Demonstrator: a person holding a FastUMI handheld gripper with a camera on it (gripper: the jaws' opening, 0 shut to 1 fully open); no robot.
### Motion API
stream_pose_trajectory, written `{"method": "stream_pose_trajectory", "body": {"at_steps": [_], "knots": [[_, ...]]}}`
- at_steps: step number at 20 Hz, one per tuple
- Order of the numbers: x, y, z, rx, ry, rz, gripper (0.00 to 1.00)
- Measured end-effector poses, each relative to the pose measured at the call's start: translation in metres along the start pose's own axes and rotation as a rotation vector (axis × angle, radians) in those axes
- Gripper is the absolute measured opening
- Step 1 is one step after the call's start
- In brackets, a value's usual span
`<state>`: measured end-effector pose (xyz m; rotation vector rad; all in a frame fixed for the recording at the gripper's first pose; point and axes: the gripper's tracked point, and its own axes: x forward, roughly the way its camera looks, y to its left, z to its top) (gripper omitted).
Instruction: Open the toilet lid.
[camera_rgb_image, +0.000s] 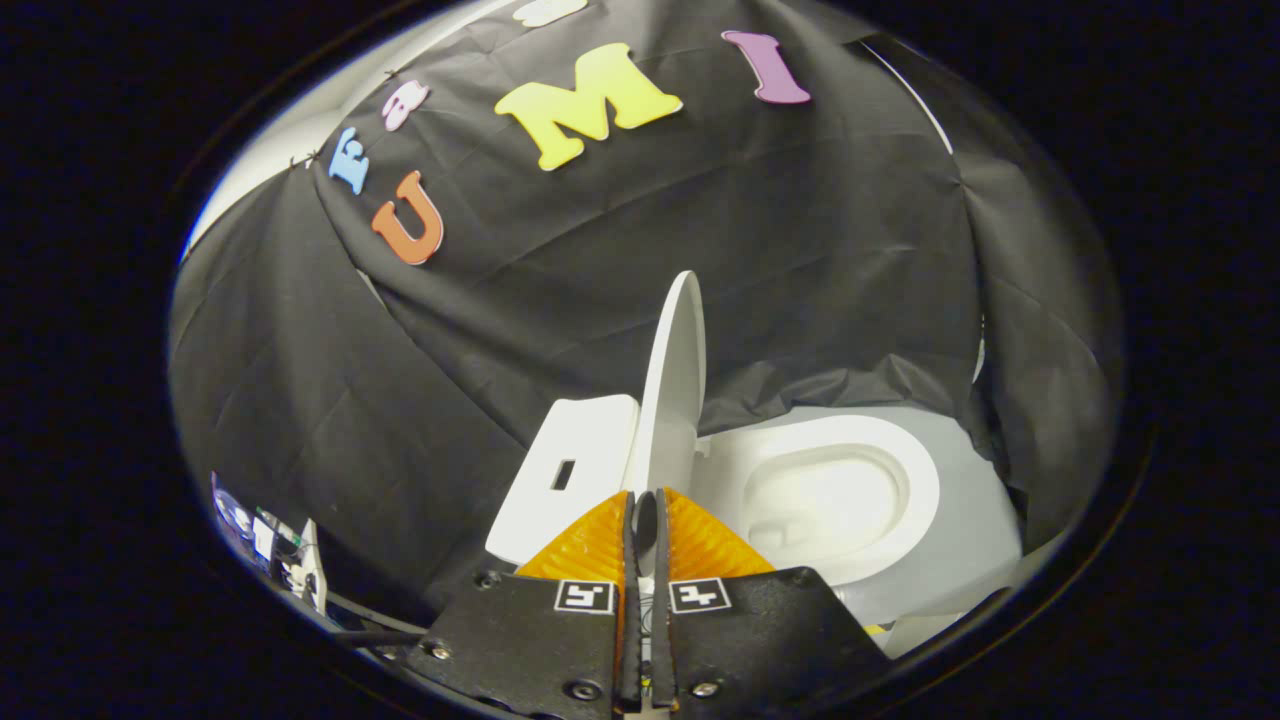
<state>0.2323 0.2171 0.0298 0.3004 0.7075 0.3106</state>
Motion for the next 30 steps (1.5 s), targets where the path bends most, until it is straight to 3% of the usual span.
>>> {"method": "stream_pose_trajectory", "body": {"at_steps": [15,30], "knots": [[0.022,0.068,-0.005,-0.195,0.024,-0.071,0.07],[0.051,0.135,-0.023,-0.331,0.028,-0.077,0.07]]}}
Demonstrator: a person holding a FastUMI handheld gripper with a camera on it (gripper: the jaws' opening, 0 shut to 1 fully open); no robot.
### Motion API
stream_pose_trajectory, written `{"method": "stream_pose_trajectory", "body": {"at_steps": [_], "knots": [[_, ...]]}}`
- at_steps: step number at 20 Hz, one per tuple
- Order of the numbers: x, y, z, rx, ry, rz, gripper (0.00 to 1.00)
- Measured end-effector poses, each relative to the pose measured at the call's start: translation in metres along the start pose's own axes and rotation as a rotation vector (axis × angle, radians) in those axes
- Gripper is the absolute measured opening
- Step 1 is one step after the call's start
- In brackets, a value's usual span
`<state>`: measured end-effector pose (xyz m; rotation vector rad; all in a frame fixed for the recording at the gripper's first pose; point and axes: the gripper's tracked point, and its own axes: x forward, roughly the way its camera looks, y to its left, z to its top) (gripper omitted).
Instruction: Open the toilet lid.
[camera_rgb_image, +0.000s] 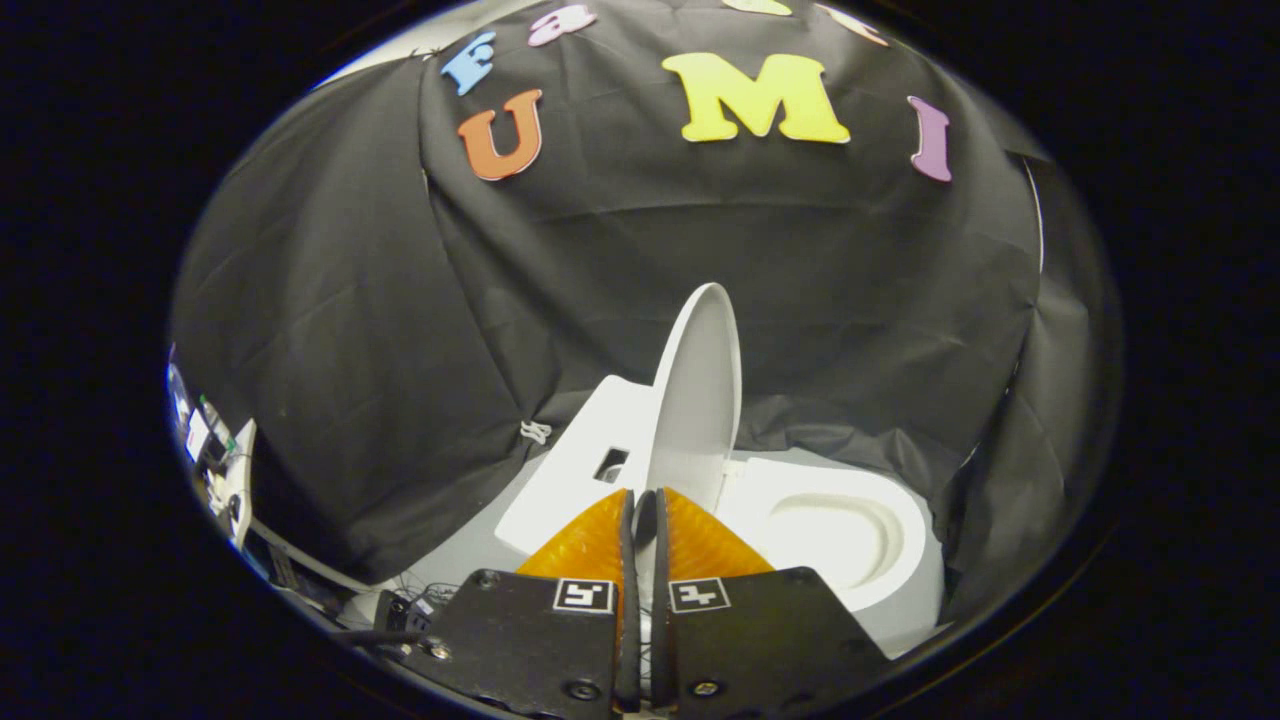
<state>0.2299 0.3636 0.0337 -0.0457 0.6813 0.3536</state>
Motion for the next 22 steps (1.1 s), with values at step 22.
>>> {"method": "stream_pose_trajectory", "body": {"at_steps": [22], "knots": [[0.037,0.072,-0.003,-0.078,0.011,-0.008,0.08]]}}
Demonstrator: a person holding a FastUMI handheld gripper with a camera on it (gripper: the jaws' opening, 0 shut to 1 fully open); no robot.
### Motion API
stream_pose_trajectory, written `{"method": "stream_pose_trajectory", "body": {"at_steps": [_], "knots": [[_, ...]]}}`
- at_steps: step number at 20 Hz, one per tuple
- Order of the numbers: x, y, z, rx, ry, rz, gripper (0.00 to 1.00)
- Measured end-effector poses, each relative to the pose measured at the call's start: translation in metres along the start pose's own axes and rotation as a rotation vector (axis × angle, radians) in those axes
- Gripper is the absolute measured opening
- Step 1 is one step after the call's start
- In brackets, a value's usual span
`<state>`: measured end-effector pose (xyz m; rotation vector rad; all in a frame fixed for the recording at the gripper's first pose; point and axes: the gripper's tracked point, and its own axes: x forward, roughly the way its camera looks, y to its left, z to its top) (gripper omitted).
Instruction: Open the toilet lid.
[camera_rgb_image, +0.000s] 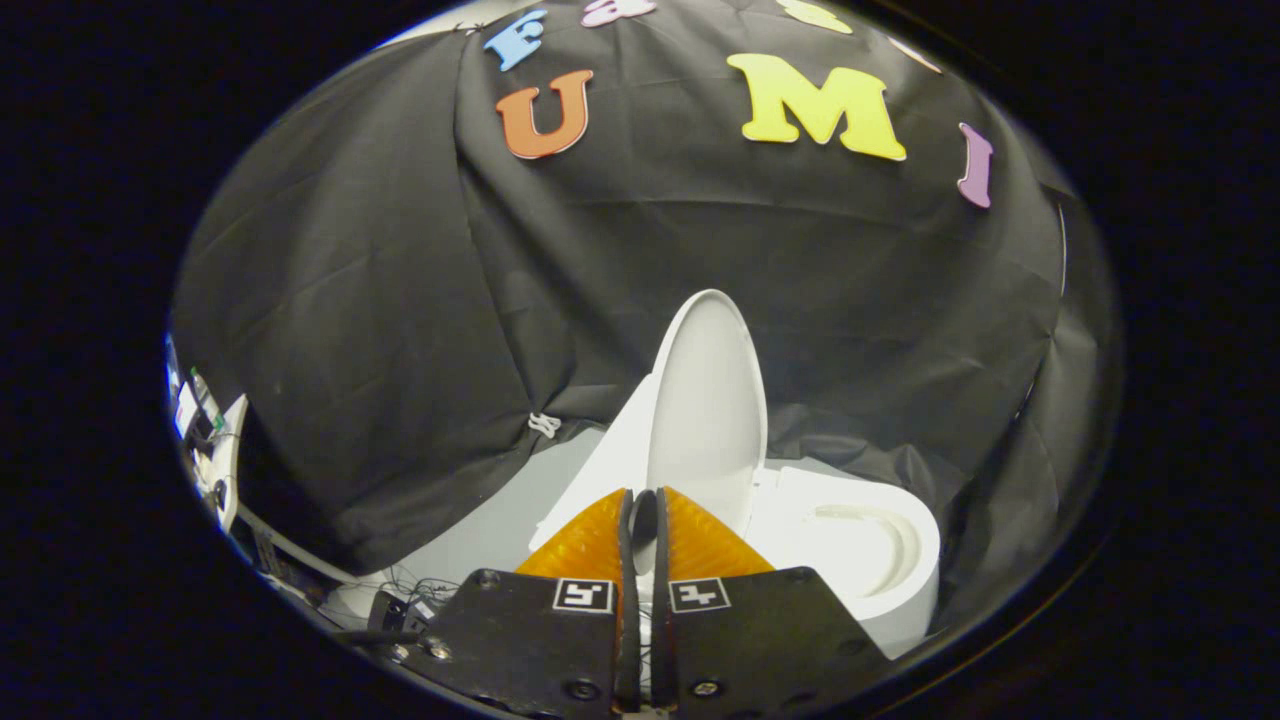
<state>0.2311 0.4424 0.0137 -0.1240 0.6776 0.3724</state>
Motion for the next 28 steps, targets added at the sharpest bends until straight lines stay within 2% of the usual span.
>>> {"method": "stream_pose_trajectory", "body": {"at_steps": [6,11,13,14,16,20,23,25,26,28], "knots": [[0.002,0.002,0.0,-0.028,-0.02,-0.012,0.07],[-0.002,-0.003,0.001,0.004,-0.049,-0.016,0.09],[-0.003,-0.002,-0.002,0.002,-0.054,0.007,0.13],[-0.005,-0.003,-0.003,-0.008,-0.06,0.013,0.2],[-0.007,-0.004,-0.006,-0.02,-0.062,0.044,0.24],[-0.015,0.005,-0.022,0.042,-0.004,0.156,0.29],[-0.021,-0.001,-0.021,0.049,-0.027,0.157,0.31],[-0.024,-0.006,-0.033,0.037,0.0,0.148,0.36],[-0.026,-0.009,-0.038,0.032,0.008,0.142,0.43],[-0.03,-0.024,-0.039,0.017,-0.019,0.106,0.45]]}}
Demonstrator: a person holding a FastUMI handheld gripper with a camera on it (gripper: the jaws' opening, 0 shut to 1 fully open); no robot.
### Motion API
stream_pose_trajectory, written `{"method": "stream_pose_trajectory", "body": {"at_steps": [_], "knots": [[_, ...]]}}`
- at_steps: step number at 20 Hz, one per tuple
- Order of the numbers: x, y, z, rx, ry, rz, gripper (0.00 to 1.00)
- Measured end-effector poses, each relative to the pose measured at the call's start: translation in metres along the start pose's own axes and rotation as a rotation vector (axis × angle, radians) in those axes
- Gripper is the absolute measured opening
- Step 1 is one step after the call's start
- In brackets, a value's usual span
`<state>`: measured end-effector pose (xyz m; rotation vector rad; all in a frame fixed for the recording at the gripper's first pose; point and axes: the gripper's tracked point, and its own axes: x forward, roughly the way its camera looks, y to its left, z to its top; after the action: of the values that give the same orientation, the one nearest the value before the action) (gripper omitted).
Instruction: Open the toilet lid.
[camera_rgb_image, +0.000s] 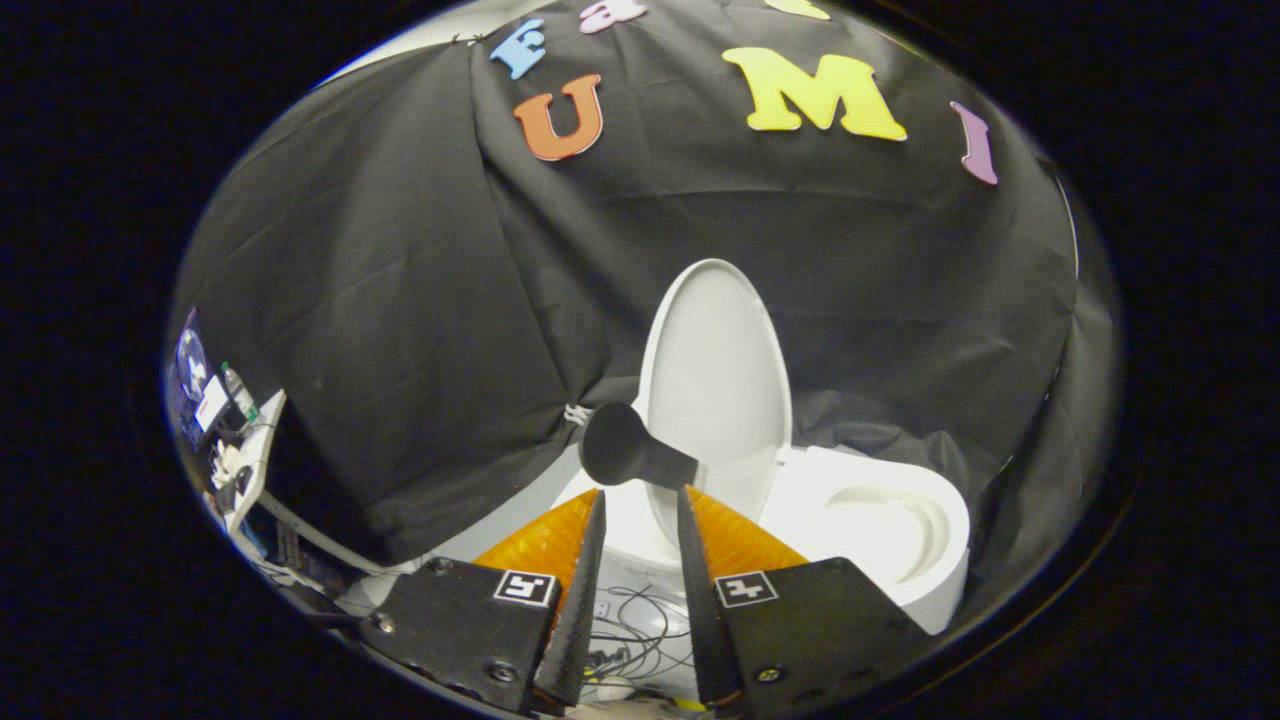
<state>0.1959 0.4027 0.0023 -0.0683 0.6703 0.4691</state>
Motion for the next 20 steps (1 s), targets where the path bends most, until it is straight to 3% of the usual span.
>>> {"method": "stream_pose_trajectory", "body": {"at_steps": [4,6,13,20], "knots": [[-0.015,-0.032,-0.016,-0.009,-0.046,-0.069,0.5],[-0.023,-0.054,-0.028,-0.006,-0.054,-0.111,0.62],[-0.053,-0.119,-0.071,0.106,-0.068,-0.173,0.63],[-0.095,-0.181,-0.109,-0.006,-0.132,-0.347,0.64]]}}
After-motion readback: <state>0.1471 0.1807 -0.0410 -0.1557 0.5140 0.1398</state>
